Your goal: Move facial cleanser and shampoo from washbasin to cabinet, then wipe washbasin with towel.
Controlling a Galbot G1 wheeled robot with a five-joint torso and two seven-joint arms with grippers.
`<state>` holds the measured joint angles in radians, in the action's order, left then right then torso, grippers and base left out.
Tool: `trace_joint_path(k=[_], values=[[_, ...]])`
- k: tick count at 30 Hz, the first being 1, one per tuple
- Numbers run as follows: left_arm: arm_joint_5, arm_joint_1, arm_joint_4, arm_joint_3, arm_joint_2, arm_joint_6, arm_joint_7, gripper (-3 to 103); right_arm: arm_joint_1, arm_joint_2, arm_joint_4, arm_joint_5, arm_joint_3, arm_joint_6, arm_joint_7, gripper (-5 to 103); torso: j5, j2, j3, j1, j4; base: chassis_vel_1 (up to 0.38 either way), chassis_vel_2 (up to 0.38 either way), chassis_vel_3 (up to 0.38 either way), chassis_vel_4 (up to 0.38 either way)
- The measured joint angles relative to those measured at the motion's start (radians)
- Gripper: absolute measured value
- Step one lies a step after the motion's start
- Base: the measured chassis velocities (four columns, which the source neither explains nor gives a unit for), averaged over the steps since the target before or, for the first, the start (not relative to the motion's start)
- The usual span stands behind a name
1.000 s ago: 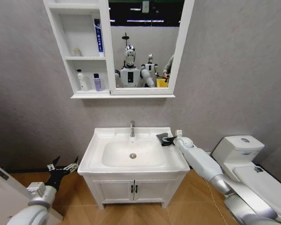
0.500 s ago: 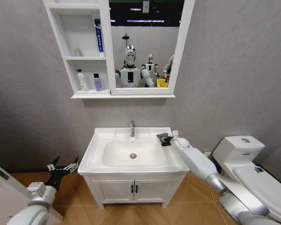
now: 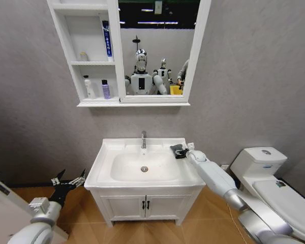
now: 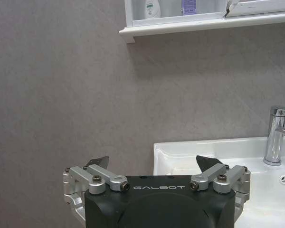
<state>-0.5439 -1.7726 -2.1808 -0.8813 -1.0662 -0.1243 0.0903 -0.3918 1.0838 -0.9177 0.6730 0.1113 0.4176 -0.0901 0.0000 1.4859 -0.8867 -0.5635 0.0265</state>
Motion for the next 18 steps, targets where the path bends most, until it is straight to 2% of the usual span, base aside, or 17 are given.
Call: trace_joint_path(k=[11,18], values=[[0.000,0.000,0.000,0.000,0.000,0.000,0.000,100,-0.009,0.005,-0.025,-0.104,-0.005,-0.038,0.005,100,0.0000,0.000,0.000,0.000,-0.0002,0.000,0.000,0.000,0.000],[0.000,0.000,0.000,0.000,0.000,0.000,0.000,100,0.001,0.010,-0.010,-0.105,0.003,-0.040,0.003,100,-0.0001,0.000,0.000,0.000,-0.0002,0.000,0.000,0.000,0.000]])
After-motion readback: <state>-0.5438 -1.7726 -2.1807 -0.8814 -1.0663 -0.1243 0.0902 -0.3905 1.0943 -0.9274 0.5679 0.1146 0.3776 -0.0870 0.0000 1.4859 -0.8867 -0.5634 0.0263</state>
